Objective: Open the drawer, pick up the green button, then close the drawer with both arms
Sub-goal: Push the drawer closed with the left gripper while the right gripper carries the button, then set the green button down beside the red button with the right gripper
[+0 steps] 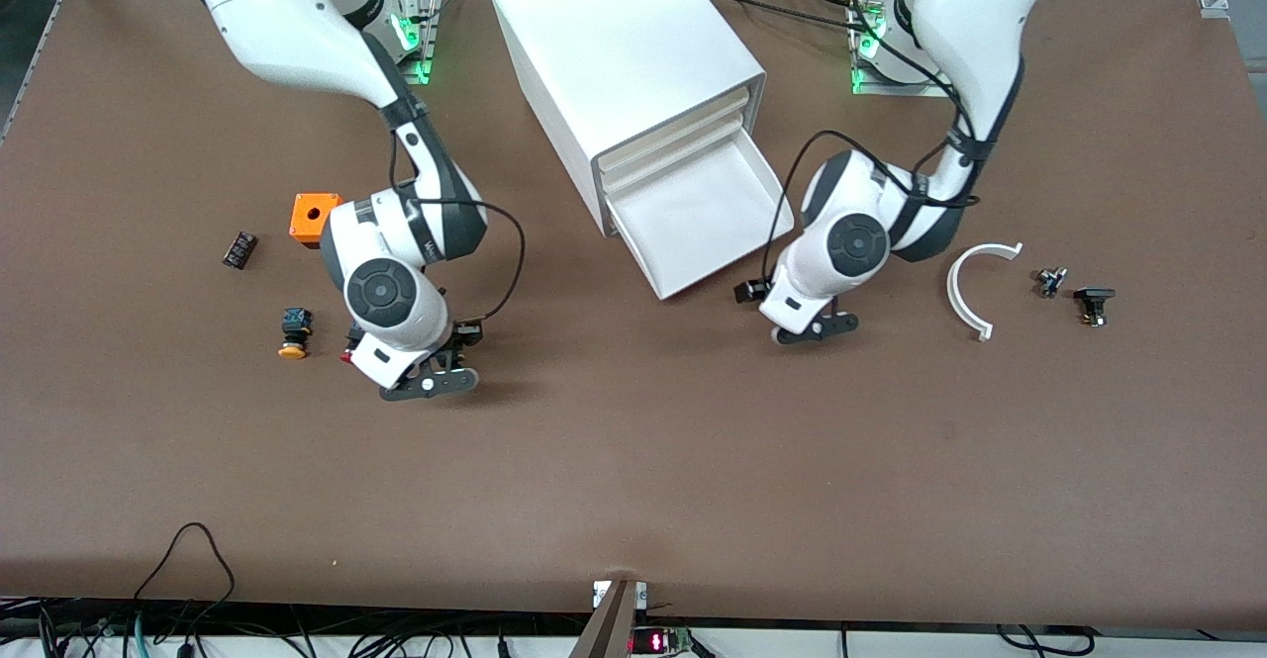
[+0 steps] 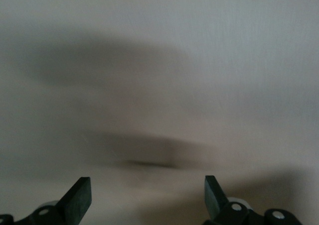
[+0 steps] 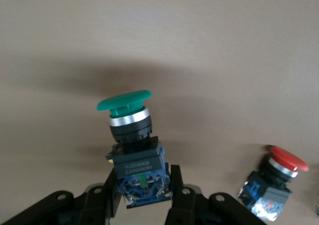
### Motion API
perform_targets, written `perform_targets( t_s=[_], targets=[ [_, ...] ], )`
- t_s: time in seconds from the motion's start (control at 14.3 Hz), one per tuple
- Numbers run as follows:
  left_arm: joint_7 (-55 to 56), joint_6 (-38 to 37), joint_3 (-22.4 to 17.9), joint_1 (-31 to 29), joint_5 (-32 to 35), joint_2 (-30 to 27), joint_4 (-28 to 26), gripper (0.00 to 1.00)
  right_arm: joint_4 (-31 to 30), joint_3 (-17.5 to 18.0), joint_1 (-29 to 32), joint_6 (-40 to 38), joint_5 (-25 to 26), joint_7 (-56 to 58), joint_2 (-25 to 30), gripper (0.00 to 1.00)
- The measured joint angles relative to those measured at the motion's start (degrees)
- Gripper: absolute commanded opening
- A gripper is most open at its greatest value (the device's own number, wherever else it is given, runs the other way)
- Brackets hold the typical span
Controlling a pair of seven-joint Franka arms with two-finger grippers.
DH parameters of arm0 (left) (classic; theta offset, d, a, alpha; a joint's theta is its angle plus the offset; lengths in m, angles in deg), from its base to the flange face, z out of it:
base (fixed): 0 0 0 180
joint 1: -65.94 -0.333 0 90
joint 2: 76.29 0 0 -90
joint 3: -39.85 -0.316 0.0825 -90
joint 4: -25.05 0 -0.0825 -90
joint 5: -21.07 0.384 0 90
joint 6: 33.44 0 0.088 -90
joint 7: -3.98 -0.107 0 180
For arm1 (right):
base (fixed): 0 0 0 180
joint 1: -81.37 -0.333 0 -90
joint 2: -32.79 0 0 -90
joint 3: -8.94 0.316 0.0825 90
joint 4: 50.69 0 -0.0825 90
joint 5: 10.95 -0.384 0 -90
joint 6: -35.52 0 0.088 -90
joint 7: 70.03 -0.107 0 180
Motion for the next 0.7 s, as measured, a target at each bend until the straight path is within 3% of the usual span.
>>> perform_targets(
  t_s=[0.35, 0.42, 0.49, 0.7],
  targets=[
    [1.8, 0.0, 6.9, 0.4, -6.3, -2.1, -4.9, 1.00, -13.6, 0.0, 1.6, 13.7, 0.0, 0.0, 4.1, 0.30],
    [2.5, 0.0, 8.5, 0.4, -6.5, -2.9, -6.1, 1.00, -15.3, 0.1, 1.5, 14.6, 0.0, 0.0, 5.0, 0.53],
    [3.2, 0.0, 9.9, 0.4, -6.5, -3.6, -7.1, 1.00, -16.5, 0.1, 1.5, 14.8, 0.0, -0.2, 5.9, 0.99],
    [4.1, -2.1, 12.8, 0.5, -6.6, -4.7, -8.4, 1.00, -17.4, 0.0, 1.5, 14.9, -0.1, -5.9, 7.6, 1.00]
  ],
)
